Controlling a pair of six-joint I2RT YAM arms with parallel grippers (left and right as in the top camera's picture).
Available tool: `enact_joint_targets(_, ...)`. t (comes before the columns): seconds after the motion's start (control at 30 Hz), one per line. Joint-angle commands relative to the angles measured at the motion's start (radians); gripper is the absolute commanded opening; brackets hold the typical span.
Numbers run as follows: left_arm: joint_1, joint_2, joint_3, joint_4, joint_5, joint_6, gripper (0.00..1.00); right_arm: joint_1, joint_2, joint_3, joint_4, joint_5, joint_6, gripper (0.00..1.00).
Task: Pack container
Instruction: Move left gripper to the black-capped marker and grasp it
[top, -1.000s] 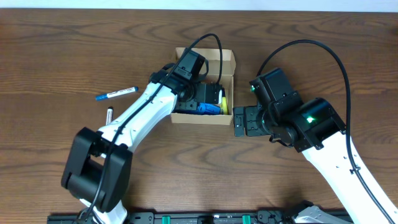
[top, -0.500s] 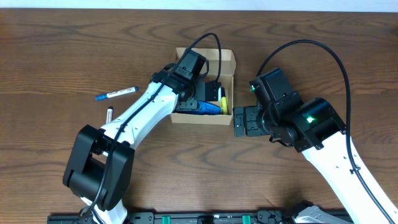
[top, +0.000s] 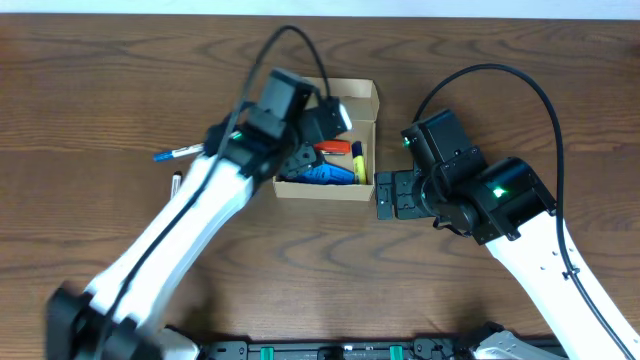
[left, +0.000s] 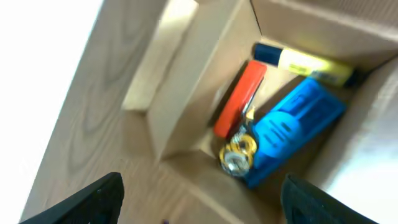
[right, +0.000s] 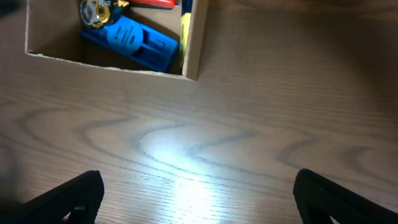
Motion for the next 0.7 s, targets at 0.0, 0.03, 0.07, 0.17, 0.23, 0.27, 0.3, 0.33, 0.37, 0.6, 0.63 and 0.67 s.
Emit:
enact_joint_targets(0.0, 0.042, -0.117, 0.025, -0.074, -0.01, -0.195, 0.81, 0.003, -0.01, 0.007, -0.001, 0.003, -0.01, 0.99)
enact_joint_targets(0.03, 0.059, -0.143, 0.025, -0.1, -0.01, -0.228, 0.82, 0.003, -0.01, 0.007, -0.002, 0.003, -0.01, 0.99)
enact_joint_targets(0.07, 0.078, -0.166, 0.025, -0.126, -0.01, -0.262, 0.81, 0.003, -0.01, 0.007, -0.002, 0.003, -0.01, 0.99)
enact_joint_targets(0.17, 0.156, -0.227, 0.025, -0.207, -0.011, -0.352, 0.81, 0.003, -0.01, 0.007, -0.001, 0.003, -0.01, 0.99)
enact_joint_targets(0.23, 0.221, -0.251, 0.025, -0.256, -0.012, -0.382, 0.84, 0.003, -0.01, 0.007, -0.001, 0.003, -0.01, 0.99)
enact_joint_targets(0.27, 0.259, -0.256, 0.025, -0.281, -0.016, -0.391, 0.85, 0.003, -0.01, 0.007, -0.002, 0.003, -0.01, 0.99)
enact_joint_targets(0.3, 0.293, -0.257, 0.025, -0.303, -0.019, -0.394, 0.84, 0.003, -0.01, 0.007, -0.002, 0.003, -0.01, 0.99)
enact_joint_targets(0.33, 0.326, -0.256, 0.024, -0.32, -0.019, -0.395, 0.83, 0.003, -0.01, 0.007, -0.002, 0.003, -0.01, 0.99)
enact_joint_targets(0.37, 0.367, -0.254, 0.023, -0.33, -0.018, -0.402, 0.81, 0.003, -0.01, 0.007, -0.002, 0.003, -0.01, 0.99)
enact_joint_targets(0.6, 0.557, -0.192, 0.02, -0.337, -0.011, -0.417, 0.84, 0.003, -0.01, 0.007, -0.001, 0.003, -0.01, 0.99)
enact_joint_targets(0.63, 0.569, -0.18, 0.017, -0.337, 0.002, -0.424, 0.83, 0.003, -0.01, 0.007, -0.002, 0.003, -0.01, 0.99)
enact_joint_targets(0.67, 0.578, -0.169, 0.013, -0.336, 0.02, -0.429, 0.82, 0.003, -0.01, 0.007, -0.001, 0.003, -0.01, 0.99)
